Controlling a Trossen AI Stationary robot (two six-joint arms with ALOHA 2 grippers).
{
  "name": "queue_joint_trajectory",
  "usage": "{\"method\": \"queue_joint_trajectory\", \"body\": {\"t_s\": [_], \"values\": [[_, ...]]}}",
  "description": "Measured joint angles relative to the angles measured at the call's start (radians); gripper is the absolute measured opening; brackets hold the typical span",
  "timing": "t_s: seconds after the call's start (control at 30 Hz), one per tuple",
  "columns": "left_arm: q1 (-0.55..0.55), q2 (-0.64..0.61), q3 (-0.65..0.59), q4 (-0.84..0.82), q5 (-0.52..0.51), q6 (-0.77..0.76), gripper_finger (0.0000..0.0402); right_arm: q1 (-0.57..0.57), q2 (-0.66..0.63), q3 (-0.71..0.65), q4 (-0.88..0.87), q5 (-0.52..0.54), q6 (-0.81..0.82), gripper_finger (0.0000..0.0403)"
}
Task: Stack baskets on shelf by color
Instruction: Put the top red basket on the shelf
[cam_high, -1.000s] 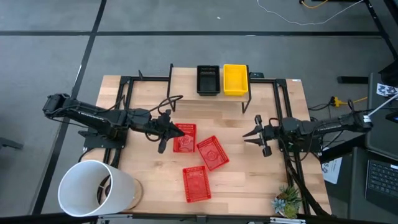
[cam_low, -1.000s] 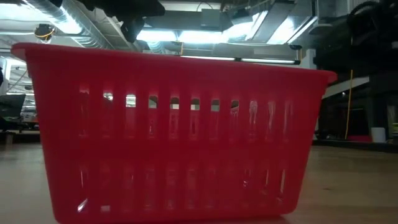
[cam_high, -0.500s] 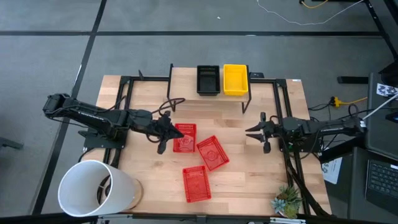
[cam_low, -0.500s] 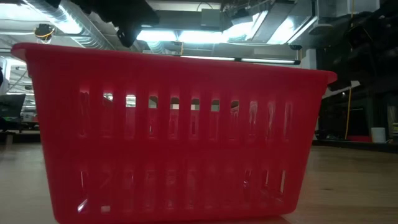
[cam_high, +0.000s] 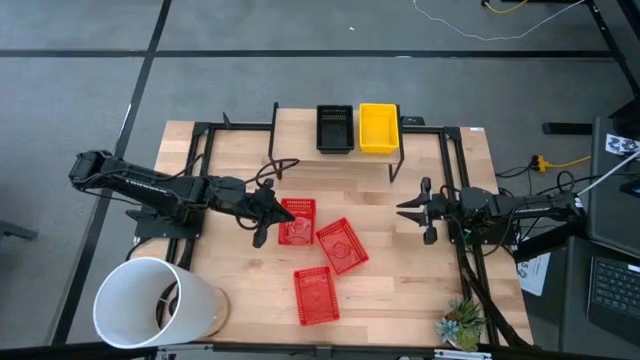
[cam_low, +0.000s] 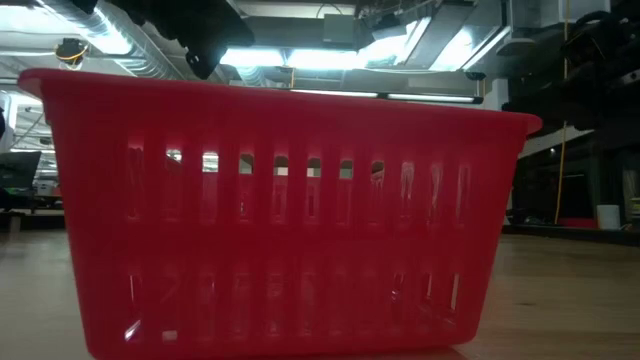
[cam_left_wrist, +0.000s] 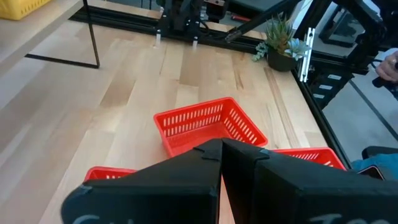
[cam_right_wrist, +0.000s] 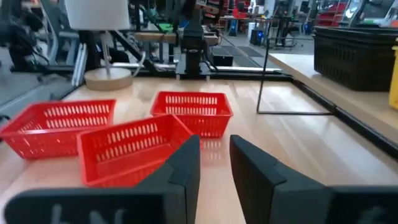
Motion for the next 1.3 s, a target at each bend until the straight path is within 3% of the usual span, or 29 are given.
{"method": "queue_joint_trajectory", "body": {"t_s": [0.13,0.33,0.63,0.83,1.03,1.3], "values": [[-0.007,0.017,0.000,0.000,0.029,-0.001,0.0000,0.000,-0.001,0.000,-0.003,0.007,-0.004,0.0088],[-0.057,0.137,-0.002,-0.010,0.188,0.063,0.0000,0.000,-0.001,0.000,-0.004,0.004,0.005,0.0088],[-0.127,0.233,-0.002,0.024,0.054,0.253,0.0000,0.000,-0.001,0.000,-0.004,0.004,0.050,0.0088],[-0.134,0.258,-0.002,0.031,-0.025,0.090,0.0010,0.000,-0.001,0.000,-0.004,0.004,0.047,0.0088],[-0.134,0.258,-0.002,0.018,-0.019,0.003,0.0064,0.000,-0.001,0.000,-0.003,0.004,0.047,0.0088],[-0.139,0.289,0.027,0.040,0.013,0.026,0.0081,0.000,-0.001,0.000,-0.003,0.004,0.046,0.0088]]}}
